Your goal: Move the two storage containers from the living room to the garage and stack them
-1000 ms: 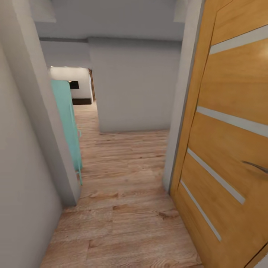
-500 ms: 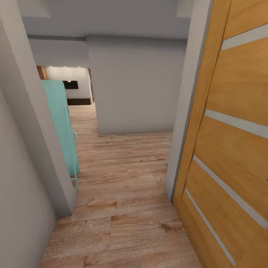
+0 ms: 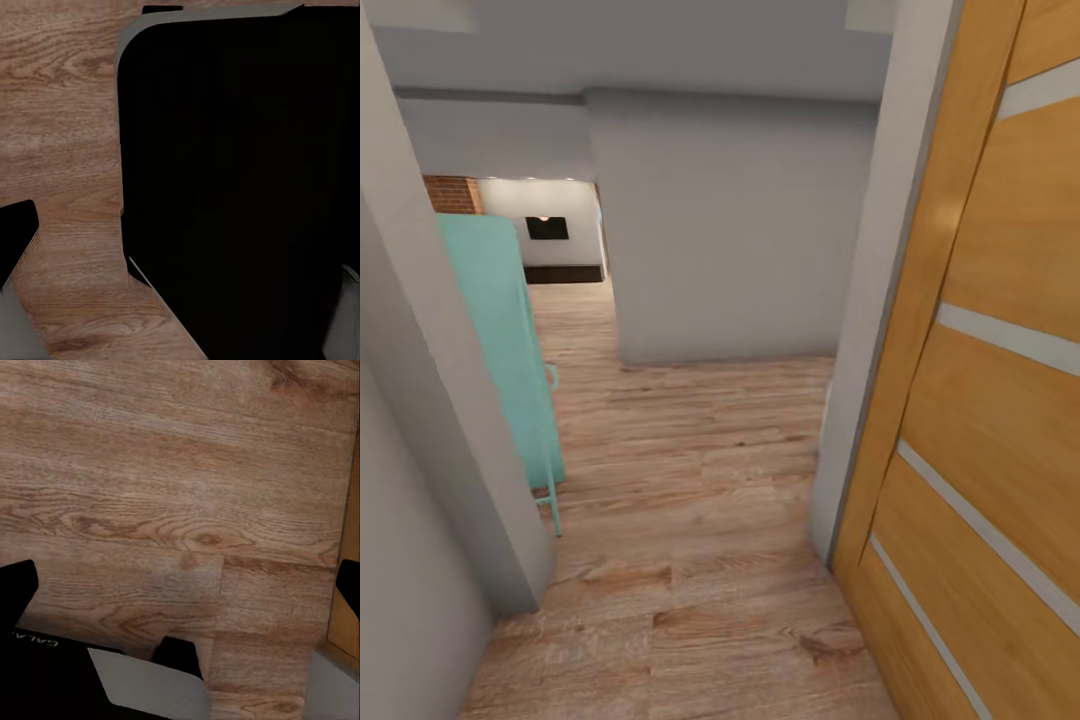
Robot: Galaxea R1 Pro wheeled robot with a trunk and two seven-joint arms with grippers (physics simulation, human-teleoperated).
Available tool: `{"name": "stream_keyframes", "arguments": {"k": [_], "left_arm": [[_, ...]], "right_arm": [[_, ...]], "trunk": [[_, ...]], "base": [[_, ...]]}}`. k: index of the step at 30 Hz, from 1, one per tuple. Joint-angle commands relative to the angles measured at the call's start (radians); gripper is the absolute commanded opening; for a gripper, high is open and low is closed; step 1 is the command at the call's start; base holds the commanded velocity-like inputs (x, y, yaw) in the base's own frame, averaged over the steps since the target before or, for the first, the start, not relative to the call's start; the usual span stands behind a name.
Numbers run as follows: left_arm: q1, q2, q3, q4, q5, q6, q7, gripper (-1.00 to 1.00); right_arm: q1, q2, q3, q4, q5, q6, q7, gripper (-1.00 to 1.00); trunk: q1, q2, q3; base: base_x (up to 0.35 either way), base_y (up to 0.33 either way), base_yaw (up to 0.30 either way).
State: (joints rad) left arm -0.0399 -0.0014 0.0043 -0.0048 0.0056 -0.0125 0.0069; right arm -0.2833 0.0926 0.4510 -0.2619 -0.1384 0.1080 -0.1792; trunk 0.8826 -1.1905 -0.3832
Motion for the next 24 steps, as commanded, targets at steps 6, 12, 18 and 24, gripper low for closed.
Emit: {"name": "stream_keyframes", "arguments": {"k": [6,12,18,24], "left_arm": [[0.000,0.000,0.002,0.000,0.001,-0.001,0.001,1.00],[0.000,0.000,0.002,0.000,0.001,-0.001,0.001,1.00],[-0.001,0.000,0.002,0.000,0.001,-0.001,0.001,1.00],[-0.006,0.000,0.000,-0.019,0.000,-0.006,0.001,1.00]], "right_arm": [[0.000,-0.001,0.005,-0.004,-0.012,0.005,-0.006,1.00],[0.000,-0.001,0.004,-0.003,-0.017,0.005,-0.006,1.00],[0.000,-0.003,0.004,-0.003,-0.019,-0.008,-0.005,1.00],[0.000,-0.004,0.005,-0.003,-0.020,-0.032,-0.006,1.00]], "trunk": [[0.001,-0.001,-0.001],[0.001,-0.001,-0.001],[0.001,-0.001,-0.001],[0.001,-0.001,-0.001]], "base": [[0.330,0.000,0.000],[0.330,0.000,0.000],[0.330,0.000,0.000],[0.330,0.000,0.000]]}}
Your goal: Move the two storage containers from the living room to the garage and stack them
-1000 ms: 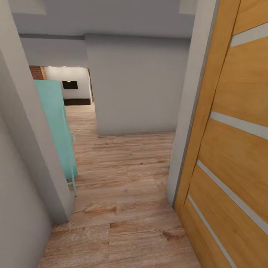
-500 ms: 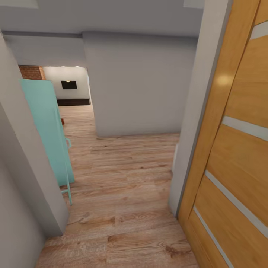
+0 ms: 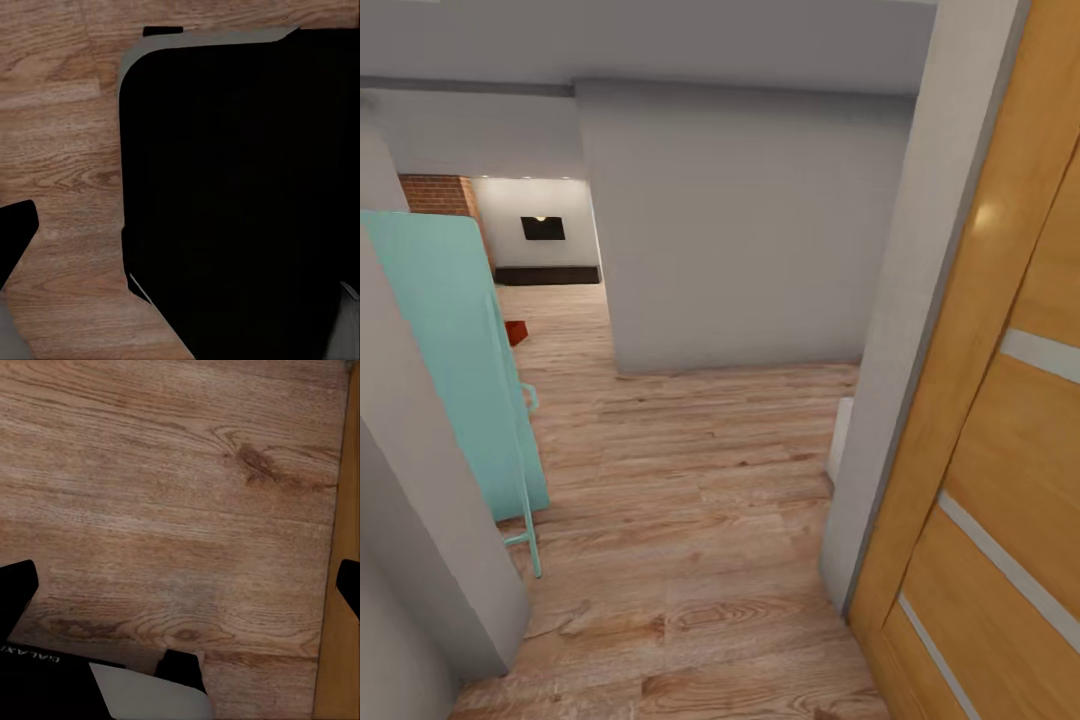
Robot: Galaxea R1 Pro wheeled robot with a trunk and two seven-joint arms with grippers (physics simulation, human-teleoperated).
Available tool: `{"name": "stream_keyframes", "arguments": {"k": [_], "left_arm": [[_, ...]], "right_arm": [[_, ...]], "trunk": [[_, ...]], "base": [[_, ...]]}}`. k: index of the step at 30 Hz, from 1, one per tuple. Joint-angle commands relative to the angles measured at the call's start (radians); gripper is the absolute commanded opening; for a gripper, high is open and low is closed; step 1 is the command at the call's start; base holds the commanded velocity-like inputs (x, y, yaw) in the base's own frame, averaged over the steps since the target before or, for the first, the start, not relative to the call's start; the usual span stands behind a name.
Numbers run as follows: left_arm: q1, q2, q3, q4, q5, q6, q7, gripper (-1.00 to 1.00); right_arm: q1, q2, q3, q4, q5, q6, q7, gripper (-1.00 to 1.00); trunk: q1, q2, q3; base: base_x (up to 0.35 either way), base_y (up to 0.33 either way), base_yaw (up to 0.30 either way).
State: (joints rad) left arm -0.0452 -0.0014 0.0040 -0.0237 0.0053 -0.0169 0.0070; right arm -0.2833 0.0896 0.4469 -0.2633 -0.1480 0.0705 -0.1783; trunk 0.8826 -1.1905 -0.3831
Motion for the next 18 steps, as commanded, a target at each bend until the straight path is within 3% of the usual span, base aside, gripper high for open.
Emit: {"name": "stream_keyframes", "arguments": {"k": [1,10,18], "left_arm": [[-0.005,0.000,-0.002,-0.040,-0.003,-0.002,0.001,1.00],[-0.021,-0.004,-0.008,-0.270,-0.011,-0.003,-0.004,1.00],[-0.027,-0.008,-0.038,-0.365,-0.009,-0.002,-0.006,1.00]], "right_arm": [[0.000,-0.001,0.009,-0.002,-0.010,0.004,-0.006,1.00],[0.000,-0.001,0.009,-0.001,-0.010,0.002,-0.006,1.00],[0.000,-0.001,0.009,-0.001,-0.010,0.002,-0.007,1.00]], "trunk": [[0.001,-0.001,-0.001],[0.001,-0.001,-0.001],[0.001,-0.001,-0.001]], "base": [[0.330,0.000,0.000],[0.330,0.000,0.000],[0.330,0.000,0.000]]}}
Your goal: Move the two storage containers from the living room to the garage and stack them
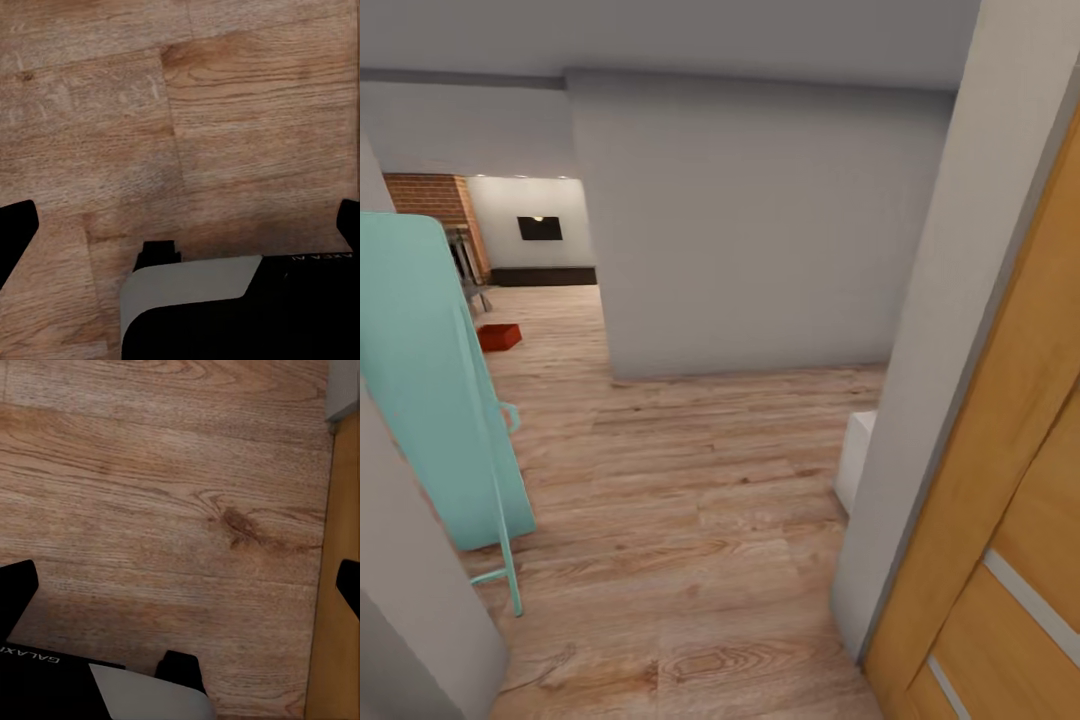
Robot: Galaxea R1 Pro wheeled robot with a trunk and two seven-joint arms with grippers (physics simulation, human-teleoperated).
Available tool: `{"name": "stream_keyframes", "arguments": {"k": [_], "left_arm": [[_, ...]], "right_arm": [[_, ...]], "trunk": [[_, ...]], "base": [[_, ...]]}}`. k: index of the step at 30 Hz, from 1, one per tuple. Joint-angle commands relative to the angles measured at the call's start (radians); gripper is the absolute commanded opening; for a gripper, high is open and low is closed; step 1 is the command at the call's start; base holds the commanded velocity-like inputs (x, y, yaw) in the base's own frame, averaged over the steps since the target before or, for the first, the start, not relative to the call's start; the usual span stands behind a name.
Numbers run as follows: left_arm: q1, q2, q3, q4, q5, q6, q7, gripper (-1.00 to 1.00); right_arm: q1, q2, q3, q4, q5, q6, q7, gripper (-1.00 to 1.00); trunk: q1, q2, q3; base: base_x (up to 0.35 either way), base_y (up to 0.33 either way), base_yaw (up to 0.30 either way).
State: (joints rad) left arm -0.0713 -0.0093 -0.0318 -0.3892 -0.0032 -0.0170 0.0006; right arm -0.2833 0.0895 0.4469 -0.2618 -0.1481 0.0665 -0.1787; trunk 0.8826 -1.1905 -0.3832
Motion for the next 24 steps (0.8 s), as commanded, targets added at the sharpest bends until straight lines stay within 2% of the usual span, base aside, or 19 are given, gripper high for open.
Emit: {"name": "stream_keyframes", "arguments": {"k": [1,24], "left_arm": [[-0.001,0.001,-0.005,-0.002,0.000,-0.002,0.000,1.00],[-0.001,0.006,0.000,-0.003,0.009,-0.001,0.001,1.00]], "right_arm": [[0.000,-0.001,0.009,-0.002,-0.010,0.006,-0.006,1.00],[0.000,-0.001,0.008,-0.001,-0.010,0.006,-0.007,1.00]], "trunk": [[0.001,-0.001,-0.001],[0.001,-0.001,-0.002]], "base": [[0.330,0.000,0.000],[0.321,0.000,0.004]]}}
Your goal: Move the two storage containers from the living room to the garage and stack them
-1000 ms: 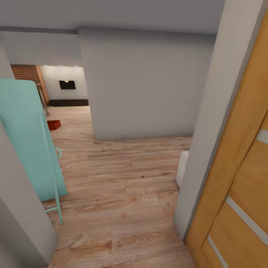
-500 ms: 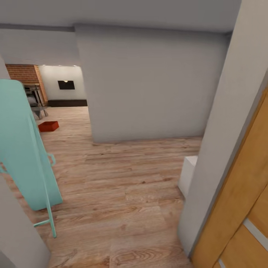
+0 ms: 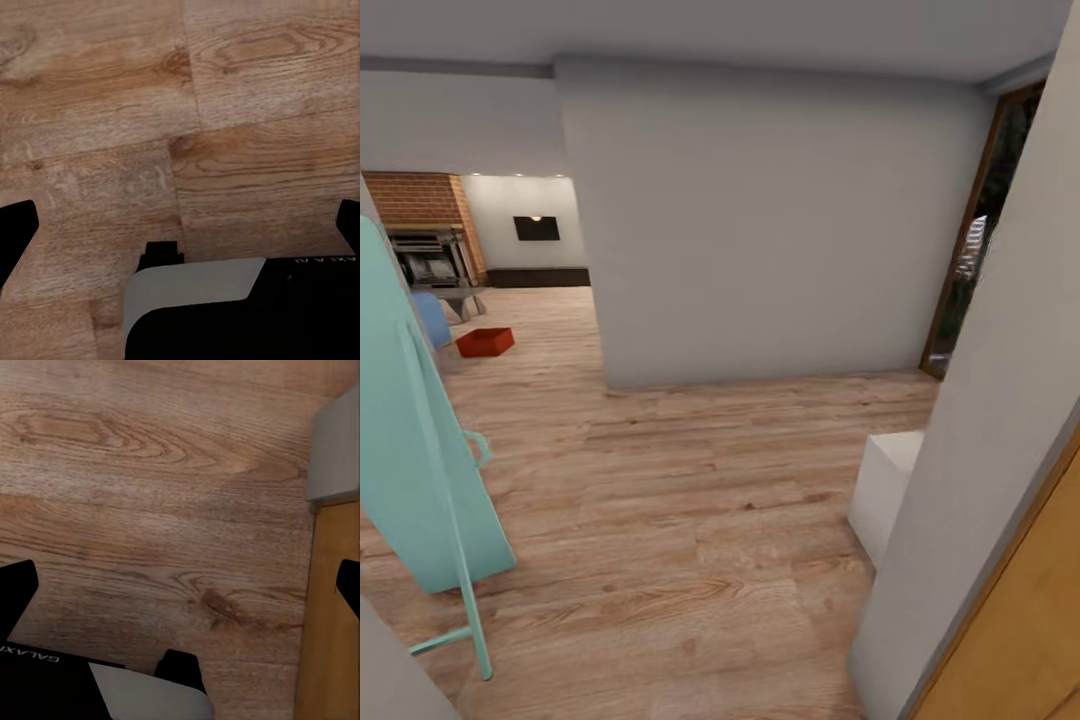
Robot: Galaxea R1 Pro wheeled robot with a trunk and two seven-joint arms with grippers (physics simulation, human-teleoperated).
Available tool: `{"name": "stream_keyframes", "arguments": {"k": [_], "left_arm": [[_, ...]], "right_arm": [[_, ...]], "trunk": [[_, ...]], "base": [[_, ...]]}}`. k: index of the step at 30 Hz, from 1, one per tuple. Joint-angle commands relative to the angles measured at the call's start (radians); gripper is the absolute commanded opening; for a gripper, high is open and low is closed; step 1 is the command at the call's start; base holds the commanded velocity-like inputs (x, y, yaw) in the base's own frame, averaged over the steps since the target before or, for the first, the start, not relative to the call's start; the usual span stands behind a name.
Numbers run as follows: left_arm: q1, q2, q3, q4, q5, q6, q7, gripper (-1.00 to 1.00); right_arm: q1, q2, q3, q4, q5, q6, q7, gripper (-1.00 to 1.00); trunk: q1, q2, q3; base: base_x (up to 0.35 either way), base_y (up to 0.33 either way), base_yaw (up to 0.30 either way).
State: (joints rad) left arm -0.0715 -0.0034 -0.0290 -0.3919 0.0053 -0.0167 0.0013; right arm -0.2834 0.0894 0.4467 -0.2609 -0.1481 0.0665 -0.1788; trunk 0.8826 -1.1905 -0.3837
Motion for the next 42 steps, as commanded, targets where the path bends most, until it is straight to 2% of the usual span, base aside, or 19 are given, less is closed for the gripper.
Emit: {"name": "stream_keyframes", "arguments": {"k": [1,13,35,42], "left_arm": [[-0.001,0.000,-0.003,0.000,0.001,-0.002,0.000,1.00],[-0.001,0.000,-0.005,0.001,-0.001,-0.002,0.000,1.00],[-0.001,0.000,-0.006,0.001,-0.001,-0.002,0.000,1.00],[-0.001,0.000,-0.006,0.002,-0.001,-0.002,0.000,1.00]], "right_arm": [[0.000,-0.001,0.009,-0.002,-0.010,0.006,-0.007,1.00],[0.000,-0.001,0.009,-0.002,-0.010,0.006,-0.006,1.00],[0.000,-0.002,0.011,0.004,-0.009,0.007,-0.007,1.00],[0.000,-0.007,0.014,0.133,-0.004,0.007,-0.007,1.00]], "trunk": [[0.001,-0.001,-0.002],[0.001,-0.001,-0.010],[0.001,-0.001,-0.011],[0.001,-0.001,-0.011]], "base": [[0.322,0.000,0.097],[0.323,0.000,0.197],[0.323,0.000,0.010],[0.323,0.000,0.000]]}}
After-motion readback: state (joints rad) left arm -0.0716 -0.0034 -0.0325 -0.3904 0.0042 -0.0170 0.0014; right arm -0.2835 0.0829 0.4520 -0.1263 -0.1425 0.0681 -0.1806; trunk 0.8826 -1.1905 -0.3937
